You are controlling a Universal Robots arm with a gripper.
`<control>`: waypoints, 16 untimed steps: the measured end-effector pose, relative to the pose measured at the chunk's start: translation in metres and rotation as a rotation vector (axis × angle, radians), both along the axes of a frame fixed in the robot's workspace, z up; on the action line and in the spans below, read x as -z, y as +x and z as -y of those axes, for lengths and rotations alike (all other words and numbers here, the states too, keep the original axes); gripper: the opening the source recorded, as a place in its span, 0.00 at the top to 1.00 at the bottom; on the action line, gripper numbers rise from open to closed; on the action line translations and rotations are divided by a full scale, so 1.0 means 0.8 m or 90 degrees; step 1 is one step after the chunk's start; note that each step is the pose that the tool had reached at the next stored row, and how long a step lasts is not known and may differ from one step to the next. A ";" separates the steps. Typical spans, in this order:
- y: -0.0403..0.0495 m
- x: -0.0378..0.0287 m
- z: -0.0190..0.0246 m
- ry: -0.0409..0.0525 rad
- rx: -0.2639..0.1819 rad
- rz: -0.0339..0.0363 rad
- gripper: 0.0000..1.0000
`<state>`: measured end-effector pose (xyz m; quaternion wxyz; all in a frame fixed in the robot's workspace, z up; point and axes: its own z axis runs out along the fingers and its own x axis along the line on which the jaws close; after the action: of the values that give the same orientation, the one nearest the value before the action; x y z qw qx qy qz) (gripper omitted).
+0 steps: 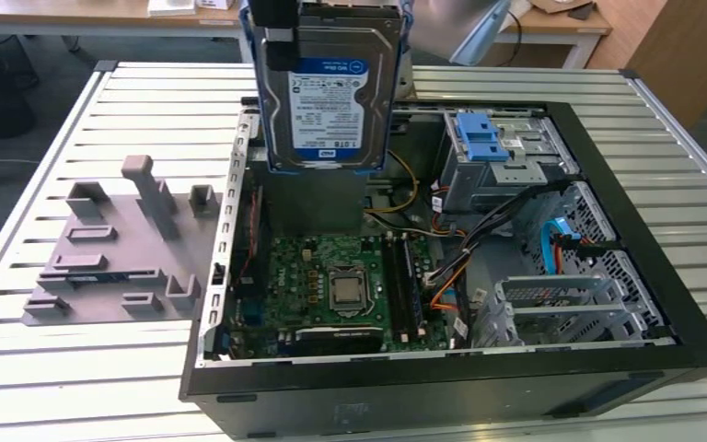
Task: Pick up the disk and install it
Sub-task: 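Pick up the disk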
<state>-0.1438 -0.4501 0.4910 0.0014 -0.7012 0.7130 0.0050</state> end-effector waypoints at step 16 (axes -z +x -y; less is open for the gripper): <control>0.036 0.0000 0.0091 0.0000 0.002 -0.0002 0.64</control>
<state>-0.1153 -0.4573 0.4910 0.0013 -0.6998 0.7143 0.0051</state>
